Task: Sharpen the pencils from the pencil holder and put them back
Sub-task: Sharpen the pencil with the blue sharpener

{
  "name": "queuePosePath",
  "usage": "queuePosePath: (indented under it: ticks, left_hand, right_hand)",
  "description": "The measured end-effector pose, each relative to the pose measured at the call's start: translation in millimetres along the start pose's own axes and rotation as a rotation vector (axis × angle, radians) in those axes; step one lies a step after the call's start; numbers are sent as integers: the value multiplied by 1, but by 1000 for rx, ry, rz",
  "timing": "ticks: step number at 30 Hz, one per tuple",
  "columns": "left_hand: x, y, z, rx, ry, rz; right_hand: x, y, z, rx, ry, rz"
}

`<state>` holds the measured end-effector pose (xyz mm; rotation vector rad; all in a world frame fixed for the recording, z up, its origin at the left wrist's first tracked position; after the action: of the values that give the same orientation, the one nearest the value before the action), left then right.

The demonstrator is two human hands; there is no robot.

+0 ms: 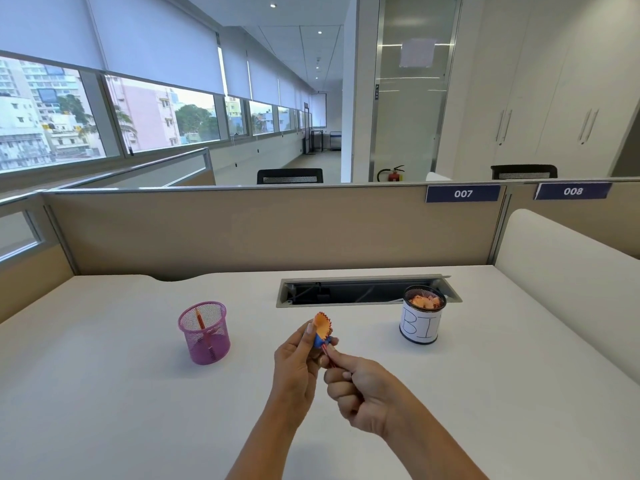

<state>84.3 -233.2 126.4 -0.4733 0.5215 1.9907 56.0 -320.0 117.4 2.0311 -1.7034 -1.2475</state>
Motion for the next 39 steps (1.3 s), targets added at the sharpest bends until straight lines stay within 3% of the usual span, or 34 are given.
queuePosePath:
  ticks: [4,7,12,17,19,21,24,28,32,39]
  left_hand:
    - [2,0,-7,67,74,0]
    - [6,-3,-5,7,14,39]
    - [13,-5,7,-155,-108,123]
    - [20,-1,13,-299,-228,295]
    - [19,4,16,-345,-245,345]
    - [16,7,16,-365,-250,355]
    - [11,7,12,-351,-252,301]
    - [0,7,13,-310,-238,174]
    - [-6,5,13,-243,-213,70]
    - [-15,3,9,-52,3,-45]
  right_hand:
    - [-5,-1,4,-87,-119,-76]
    - [1,-4,0,19,73,-14]
    - [9,-7,-28,509,666,220]
    - [-1,8,-48,1176,1164,457]
    - [-5,13,-47,1318,1284,525]
    - [-11,17,-41,1332,1456,554]
    - [-19,23,-42,1445,1493,621]
    - [-4,19,-46,1332,1255,645]
    - [0,10,-46,1053,986,475]
    - [-1,1,-14,153,103,15]
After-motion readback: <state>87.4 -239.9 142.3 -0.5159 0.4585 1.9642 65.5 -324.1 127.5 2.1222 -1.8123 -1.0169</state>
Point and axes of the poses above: each hand's wrist, its own y-axis away from the middle knuckle, its own x-axis out of the back of the hand, z = x × y, the point moved 8 cm from there along -y, towards the middle knuckle, and after that the axes turned 12 degrees about z, right-handed, at the moved point
